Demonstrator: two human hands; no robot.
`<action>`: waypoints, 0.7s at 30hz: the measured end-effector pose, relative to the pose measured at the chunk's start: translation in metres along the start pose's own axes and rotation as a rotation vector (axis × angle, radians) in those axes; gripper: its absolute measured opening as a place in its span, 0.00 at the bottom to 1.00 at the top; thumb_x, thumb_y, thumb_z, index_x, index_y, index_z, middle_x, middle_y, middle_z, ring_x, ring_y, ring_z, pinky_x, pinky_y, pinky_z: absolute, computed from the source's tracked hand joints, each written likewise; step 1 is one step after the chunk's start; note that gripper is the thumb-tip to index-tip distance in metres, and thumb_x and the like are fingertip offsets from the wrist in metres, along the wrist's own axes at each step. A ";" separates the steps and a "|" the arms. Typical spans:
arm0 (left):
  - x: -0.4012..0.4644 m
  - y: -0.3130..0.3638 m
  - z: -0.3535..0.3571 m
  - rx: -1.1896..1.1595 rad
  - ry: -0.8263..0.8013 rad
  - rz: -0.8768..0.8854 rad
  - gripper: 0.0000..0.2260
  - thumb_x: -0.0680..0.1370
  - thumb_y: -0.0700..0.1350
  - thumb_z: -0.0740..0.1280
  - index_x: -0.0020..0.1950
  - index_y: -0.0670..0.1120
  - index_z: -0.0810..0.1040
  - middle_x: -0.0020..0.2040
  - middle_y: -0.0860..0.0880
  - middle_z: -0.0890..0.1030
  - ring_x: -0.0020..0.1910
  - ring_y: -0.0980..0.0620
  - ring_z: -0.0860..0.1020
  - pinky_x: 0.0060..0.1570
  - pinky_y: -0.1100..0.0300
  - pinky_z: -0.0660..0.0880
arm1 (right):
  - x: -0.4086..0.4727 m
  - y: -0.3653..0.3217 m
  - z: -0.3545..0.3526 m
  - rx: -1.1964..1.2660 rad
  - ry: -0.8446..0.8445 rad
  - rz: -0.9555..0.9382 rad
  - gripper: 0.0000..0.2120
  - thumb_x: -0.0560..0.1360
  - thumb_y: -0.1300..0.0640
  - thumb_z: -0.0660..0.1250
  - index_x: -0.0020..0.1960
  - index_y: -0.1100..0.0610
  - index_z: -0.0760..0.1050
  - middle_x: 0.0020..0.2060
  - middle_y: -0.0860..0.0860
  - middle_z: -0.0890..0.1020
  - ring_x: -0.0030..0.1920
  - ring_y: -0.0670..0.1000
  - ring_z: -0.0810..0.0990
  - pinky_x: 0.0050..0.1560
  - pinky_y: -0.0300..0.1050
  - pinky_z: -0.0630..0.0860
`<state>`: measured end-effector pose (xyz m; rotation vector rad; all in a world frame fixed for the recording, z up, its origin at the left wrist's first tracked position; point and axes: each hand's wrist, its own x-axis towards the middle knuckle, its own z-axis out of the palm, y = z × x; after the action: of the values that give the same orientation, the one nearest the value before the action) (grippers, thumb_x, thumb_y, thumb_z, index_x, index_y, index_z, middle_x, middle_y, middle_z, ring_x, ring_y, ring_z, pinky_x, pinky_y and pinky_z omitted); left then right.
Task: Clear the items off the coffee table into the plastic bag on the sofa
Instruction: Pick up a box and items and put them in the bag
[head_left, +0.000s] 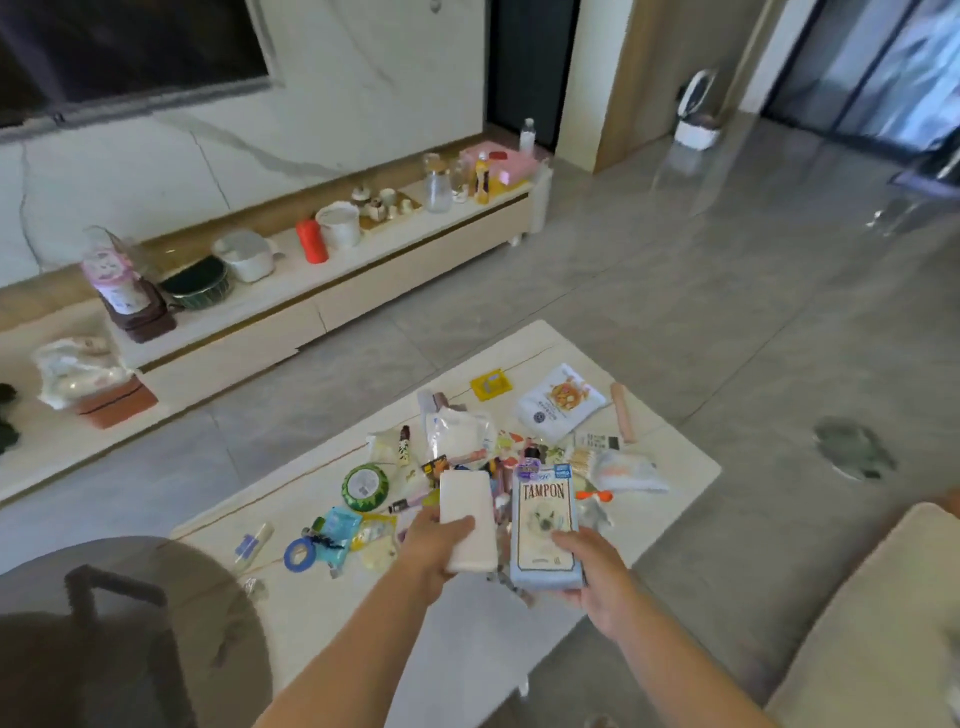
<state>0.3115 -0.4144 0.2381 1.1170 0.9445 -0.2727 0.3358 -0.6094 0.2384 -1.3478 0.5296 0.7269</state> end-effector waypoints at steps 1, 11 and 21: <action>-0.003 0.000 0.013 0.028 -0.030 -0.005 0.19 0.75 0.35 0.68 0.64 0.43 0.69 0.57 0.40 0.78 0.51 0.40 0.78 0.43 0.48 0.79 | -0.006 -0.003 -0.014 0.030 0.018 -0.015 0.07 0.76 0.63 0.63 0.54 0.59 0.72 0.49 0.61 0.83 0.48 0.59 0.81 0.43 0.50 0.77; -0.023 -0.012 0.178 0.261 -0.279 0.025 0.17 0.73 0.27 0.63 0.62 0.35 0.72 0.56 0.36 0.78 0.51 0.37 0.78 0.41 0.51 0.78 | -0.023 -0.037 -0.172 0.265 0.188 -0.099 0.15 0.74 0.67 0.57 0.60 0.61 0.70 0.53 0.61 0.81 0.52 0.59 0.80 0.41 0.48 0.77; -0.047 -0.042 0.352 0.328 -0.363 0.056 0.17 0.74 0.31 0.67 0.62 0.39 0.72 0.53 0.40 0.80 0.46 0.44 0.79 0.34 0.57 0.77 | -0.045 -0.069 -0.335 0.390 0.316 -0.179 0.07 0.76 0.66 0.60 0.50 0.59 0.74 0.48 0.59 0.82 0.49 0.57 0.80 0.44 0.49 0.76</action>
<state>0.4356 -0.7461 0.2874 1.3349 0.5554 -0.5789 0.3779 -0.9510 0.2633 -1.1270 0.7486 0.2440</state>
